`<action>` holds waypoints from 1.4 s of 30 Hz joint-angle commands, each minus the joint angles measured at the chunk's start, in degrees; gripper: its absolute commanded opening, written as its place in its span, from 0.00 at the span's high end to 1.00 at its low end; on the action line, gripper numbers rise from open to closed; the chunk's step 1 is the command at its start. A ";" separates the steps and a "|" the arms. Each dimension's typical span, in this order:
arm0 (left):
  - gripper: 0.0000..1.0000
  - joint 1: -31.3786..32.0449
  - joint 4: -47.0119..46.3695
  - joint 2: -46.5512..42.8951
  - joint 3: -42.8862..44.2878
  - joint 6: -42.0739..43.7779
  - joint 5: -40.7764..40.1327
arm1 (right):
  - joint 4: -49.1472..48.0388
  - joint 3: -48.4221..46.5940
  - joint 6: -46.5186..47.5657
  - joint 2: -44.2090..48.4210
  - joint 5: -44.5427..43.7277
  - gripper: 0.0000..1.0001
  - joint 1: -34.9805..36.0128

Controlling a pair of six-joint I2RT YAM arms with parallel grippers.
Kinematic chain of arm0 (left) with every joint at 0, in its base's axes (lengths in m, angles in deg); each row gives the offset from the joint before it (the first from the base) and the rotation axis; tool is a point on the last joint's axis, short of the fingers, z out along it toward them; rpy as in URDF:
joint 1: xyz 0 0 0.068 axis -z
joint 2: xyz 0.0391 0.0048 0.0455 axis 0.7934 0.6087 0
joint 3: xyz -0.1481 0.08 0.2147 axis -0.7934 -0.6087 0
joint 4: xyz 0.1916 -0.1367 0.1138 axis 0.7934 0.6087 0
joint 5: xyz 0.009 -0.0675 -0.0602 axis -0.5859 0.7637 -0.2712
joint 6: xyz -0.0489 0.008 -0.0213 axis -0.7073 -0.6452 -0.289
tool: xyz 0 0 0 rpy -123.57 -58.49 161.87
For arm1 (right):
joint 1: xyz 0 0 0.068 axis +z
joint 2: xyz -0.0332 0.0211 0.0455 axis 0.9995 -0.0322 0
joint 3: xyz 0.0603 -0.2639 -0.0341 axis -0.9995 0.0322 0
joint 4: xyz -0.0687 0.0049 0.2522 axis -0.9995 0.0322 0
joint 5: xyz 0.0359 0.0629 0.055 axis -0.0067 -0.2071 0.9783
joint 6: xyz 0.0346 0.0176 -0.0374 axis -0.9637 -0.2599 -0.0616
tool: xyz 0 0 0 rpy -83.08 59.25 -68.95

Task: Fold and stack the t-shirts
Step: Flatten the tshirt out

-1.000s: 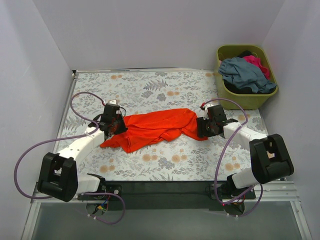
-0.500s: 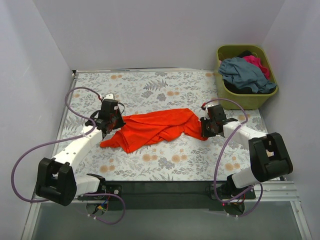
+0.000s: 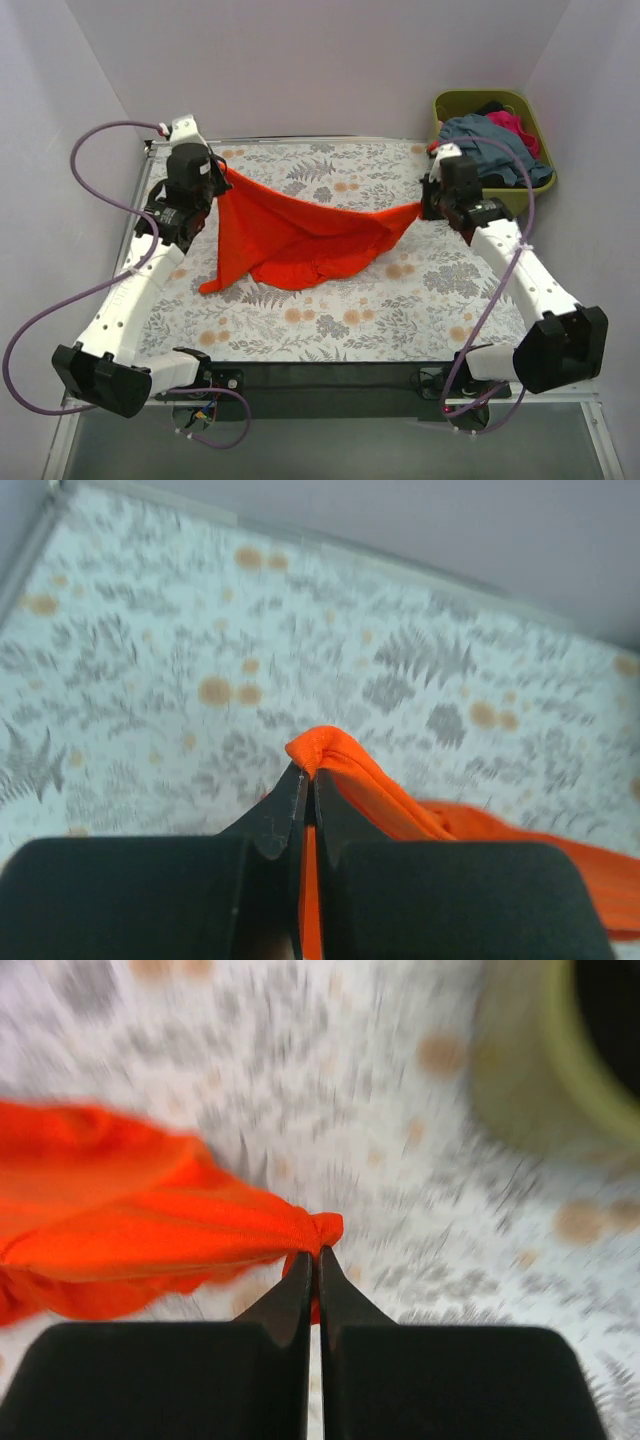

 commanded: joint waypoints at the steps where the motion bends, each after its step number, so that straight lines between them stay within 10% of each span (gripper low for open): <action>1: 1.00 -0.05 -0.69 -1.36 11.20 5.93 -7.12 | 1.24 -13.49 3.13 4.77 -4.90 0.99 -1.13; 20: 1.00 -0.05 1.94 -23.33 27.03 9.10 9.04 | 1.25 -33.63 16.93 28.23 -0.95 0.99 -1.31; 30: 1.00 -0.05 9.77 -14.55 25.30 8.75 1.67 | 1.69 -34.96 17.64 23.94 0.46 0.99 -1.31; 42: 1.00 -5.82 -9.90 7.56 0.68 8.85 -9.52 | -10.60 -22.67 16.85 -0.83 4.41 0.99 -1.40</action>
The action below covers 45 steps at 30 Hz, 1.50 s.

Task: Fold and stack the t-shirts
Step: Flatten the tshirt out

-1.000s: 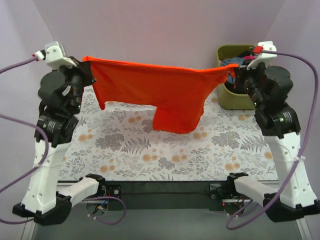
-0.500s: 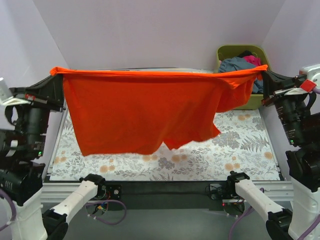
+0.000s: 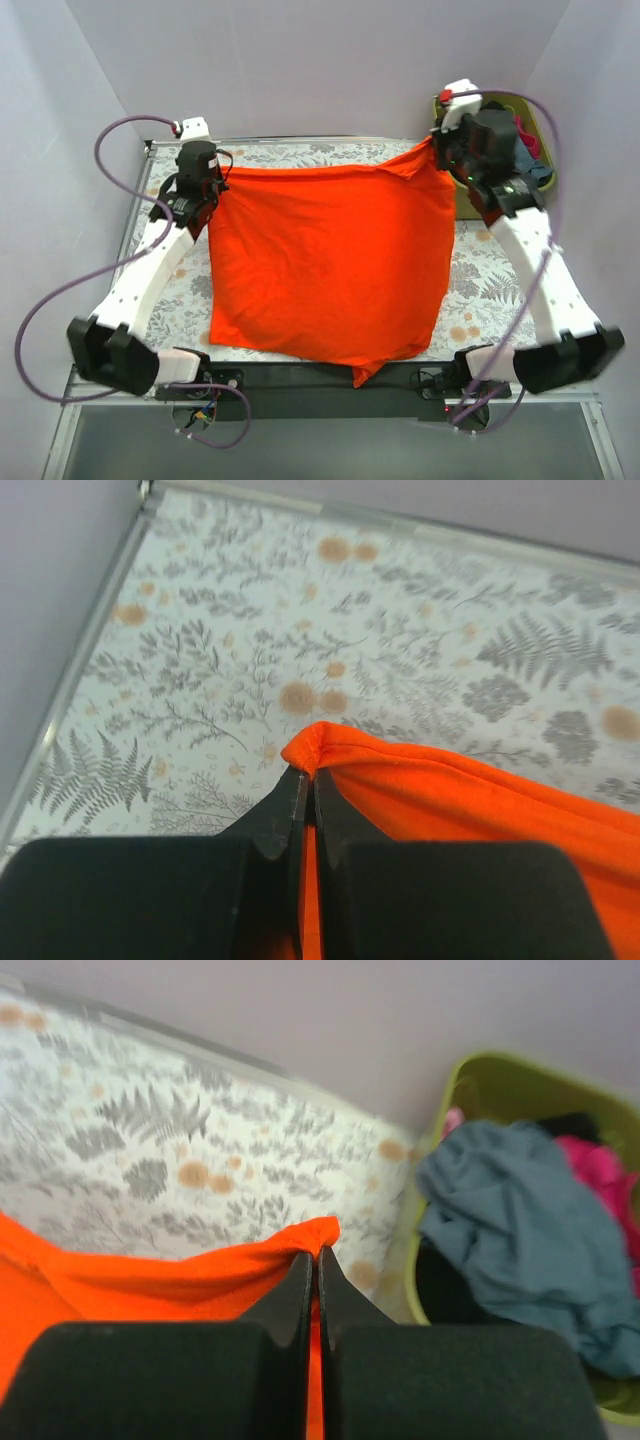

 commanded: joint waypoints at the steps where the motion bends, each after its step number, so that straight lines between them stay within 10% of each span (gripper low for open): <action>1: 1.00 -5.34 -8.25 6.57 -3.39 -3.66 -2.45 | -9.36 4.86 0.37 -7.42 0.70 0.99 -0.37; 14: 1.00 -12.38 -17.49 35.93 0.11 -10.62 0.28 | -20.72 -1.80 -0.68 -40.29 2.37 0.99 -0.45; 24: 0.99 -13.52 -17.93 43.41 6.97 -11.76 0.90 | -21.59 -15.23 -1.73 -48.74 0.97 0.99 -0.45; 27: 0.97 -15.28 -16.97 44.47 9.87 -13.34 2.56 | -22.39 -19.28 -3.05 -50.85 0.70 0.85 -0.45; 32: 0.69 -16.25 -16.26 42.99 13.30 -13.87 5.46 | -22.30 -21.68 -4.20 -50.17 2.37 0.54 -0.37; 37: 0.24 -16.25 -15.82 34.03 7.61 -17.02 9.07 | -18.98 -11.08 -8.06 -41.82 4.39 0.45 -0.37; 45: 0.19 -15.64 -5.12 9.78 -12.51 -25.99 25.49 | -8.25 15.64 -17.20 -20.73 7.99 0.38 -0.37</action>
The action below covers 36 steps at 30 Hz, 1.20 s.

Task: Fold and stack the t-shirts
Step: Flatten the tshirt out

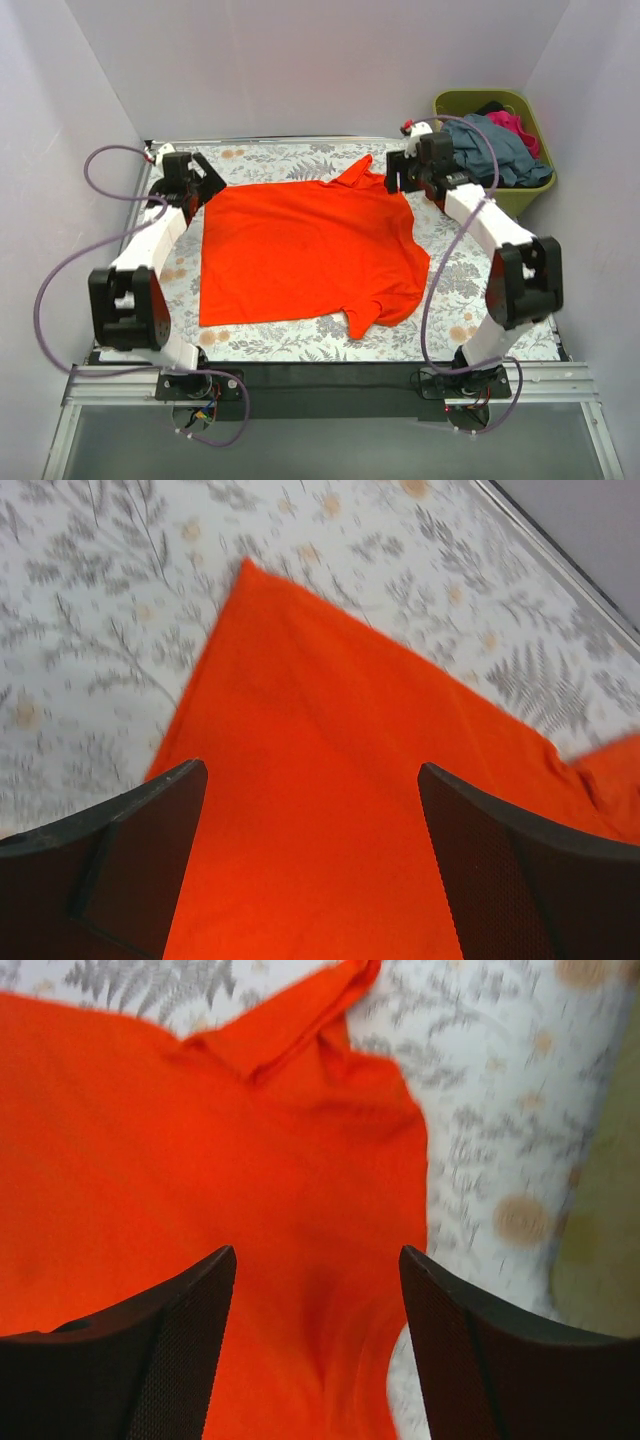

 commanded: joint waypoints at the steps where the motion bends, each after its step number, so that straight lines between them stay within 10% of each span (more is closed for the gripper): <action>1: 0.19 0.93 7.40 -11.48 -8.81 -5.34 9.66 | 5.59 10.09 -6.40 8.87 3.14 0.36 -0.21; 7: 0.19 2.25 11.53 -23.09 -25.87 -8.51 15.90 | 12.63 27.06 -10.01 24.50 0.86 0.39 -0.65; 16: 0.29 2.78 9.17 -15.91 -33.01 -11.32 17.15 | 16.41 40.95 -14.67 33.50 4.10 0.48 -3.37; 36: 0.42 -4.25 11.09 10.29 -11.58 -5.88 1.59 | 6.48 34.39 -13.45 15.14 6.22 0.71 -5.05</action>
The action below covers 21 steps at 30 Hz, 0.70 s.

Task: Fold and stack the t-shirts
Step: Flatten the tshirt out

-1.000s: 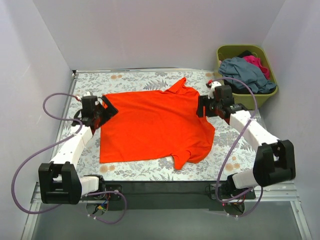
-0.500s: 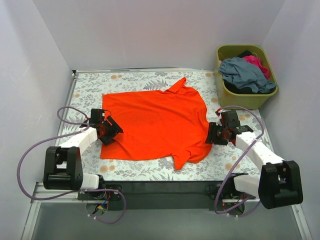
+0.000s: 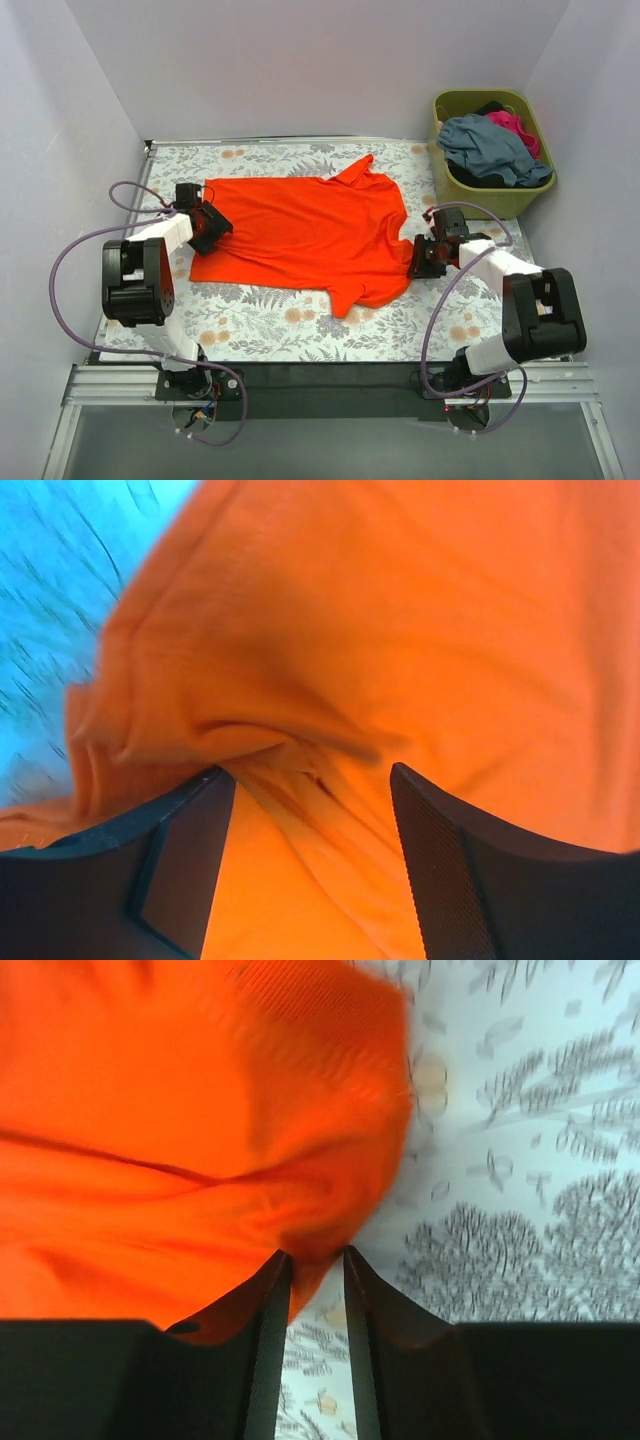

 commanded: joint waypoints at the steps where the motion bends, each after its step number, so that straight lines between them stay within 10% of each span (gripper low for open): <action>1: 0.39 -2.33 4.78 4.57 1.07 5.05 -10.61 | -2.90 -6.62 0.65 -3.98 0.38 0.71 0.02; 8: 0.20 0.82 5.04 -7.01 -2.17 5.24 -2.72 | -0.70 -7.79 -0.23 0.47 3.11 0.53 2.48; 13: 0.18 14.17 8.38 -25.38 -7.62 -0.64 -1.48 | -0.17 -1.90 -3.21 9.07 7.23 0.45 5.03; 21: 0.19 36.94 6.82 -31.03 -15.79 -16.11 6.87 | -1.75 5.66 -8.31 16.21 13.04 0.35 7.23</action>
